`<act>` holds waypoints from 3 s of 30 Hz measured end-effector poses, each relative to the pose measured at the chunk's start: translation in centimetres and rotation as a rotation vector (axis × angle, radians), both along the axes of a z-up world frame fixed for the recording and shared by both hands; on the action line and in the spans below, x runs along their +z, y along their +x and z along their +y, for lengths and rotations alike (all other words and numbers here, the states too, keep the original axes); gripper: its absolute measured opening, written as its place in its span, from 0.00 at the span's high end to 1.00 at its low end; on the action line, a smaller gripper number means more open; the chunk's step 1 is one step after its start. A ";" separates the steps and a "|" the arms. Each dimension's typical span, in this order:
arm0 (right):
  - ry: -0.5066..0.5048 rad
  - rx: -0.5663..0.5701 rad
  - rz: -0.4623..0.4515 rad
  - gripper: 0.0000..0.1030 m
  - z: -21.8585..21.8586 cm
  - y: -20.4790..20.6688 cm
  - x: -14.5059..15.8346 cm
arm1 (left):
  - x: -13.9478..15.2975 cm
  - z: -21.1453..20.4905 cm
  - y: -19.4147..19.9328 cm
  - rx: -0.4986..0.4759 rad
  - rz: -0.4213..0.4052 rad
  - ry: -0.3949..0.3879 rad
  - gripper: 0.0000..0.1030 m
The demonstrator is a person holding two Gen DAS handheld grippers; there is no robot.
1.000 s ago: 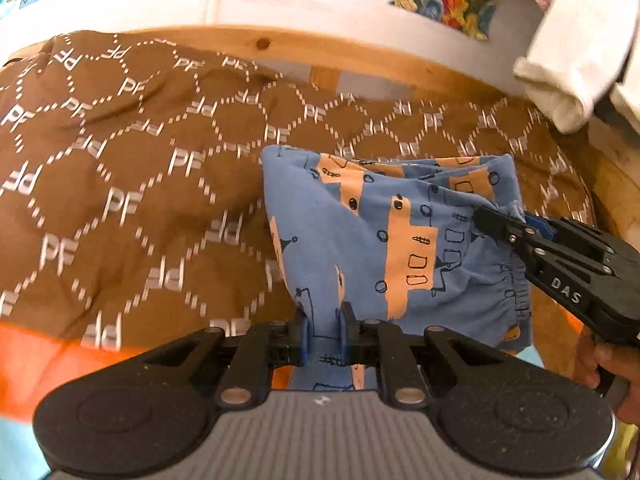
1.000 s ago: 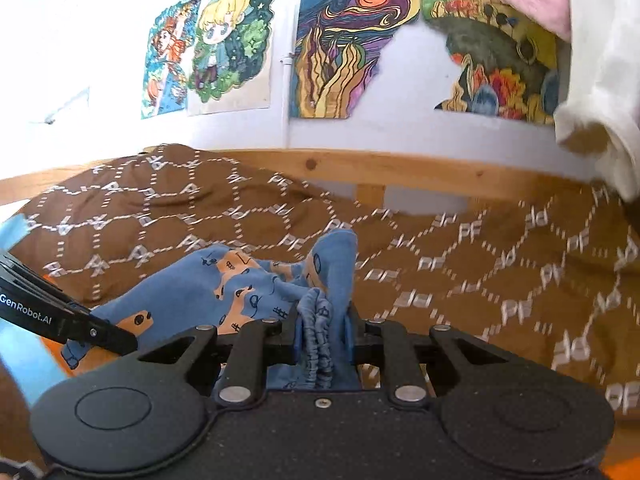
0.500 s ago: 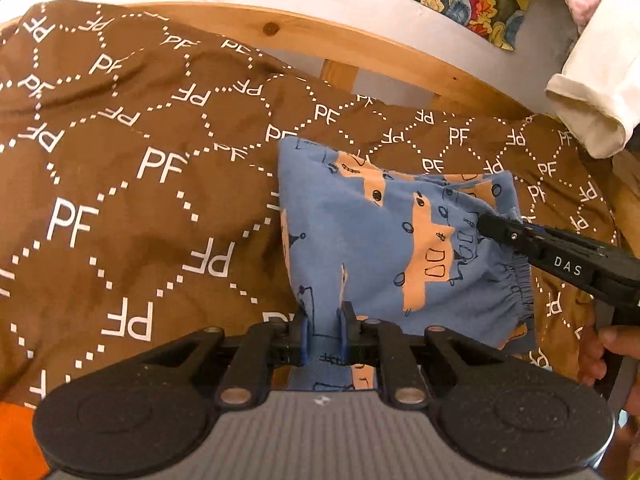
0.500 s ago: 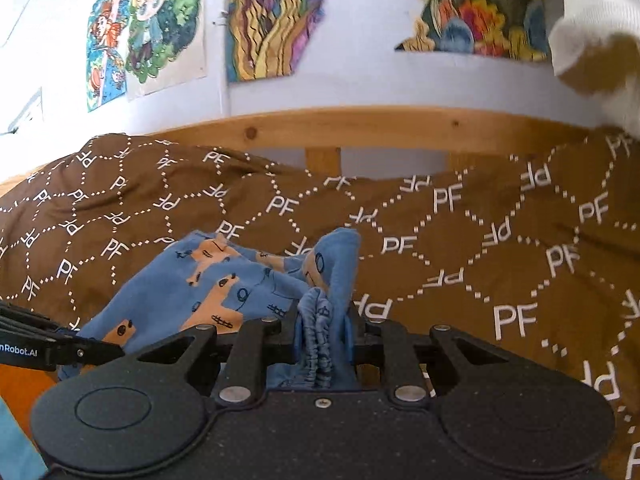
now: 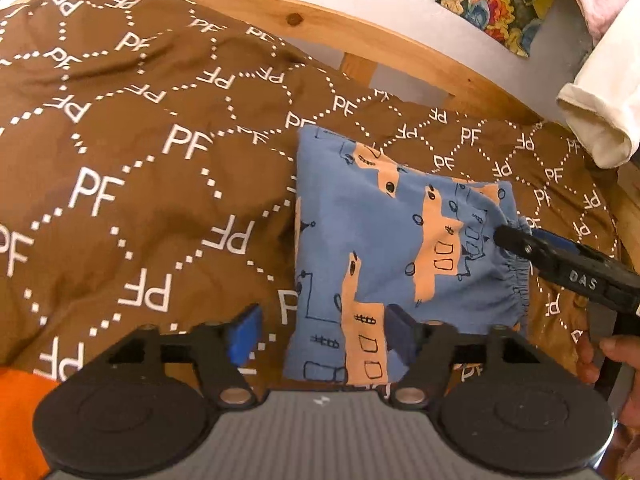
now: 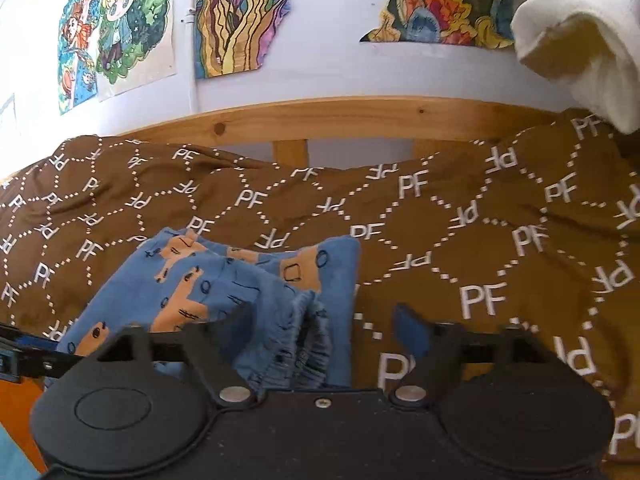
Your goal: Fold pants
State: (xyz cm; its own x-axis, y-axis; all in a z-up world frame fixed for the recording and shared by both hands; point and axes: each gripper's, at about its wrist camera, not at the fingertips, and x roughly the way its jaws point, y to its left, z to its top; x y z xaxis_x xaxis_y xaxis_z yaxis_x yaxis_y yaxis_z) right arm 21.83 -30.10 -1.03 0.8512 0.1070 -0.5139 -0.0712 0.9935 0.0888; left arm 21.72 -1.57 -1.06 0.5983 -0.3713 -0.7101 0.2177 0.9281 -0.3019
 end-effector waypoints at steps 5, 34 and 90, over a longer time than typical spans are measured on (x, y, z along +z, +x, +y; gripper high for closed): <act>-0.042 -0.047 -0.040 0.01 0.5 -1.9 0.8 | 1.3 0.0 -1.4 0.020 -0.047 0.035 0.05; 0.019 -0.132 -0.192 0.01 4.4 -16.5 5.0 | 5.1 0.6 -12.9 0.148 -0.284 0.184 0.00; -0.008 -0.083 -0.084 0.01 6.1 -18.4 2.9 | 3.9 0.5 -14.9 0.123 -0.260 0.252 0.00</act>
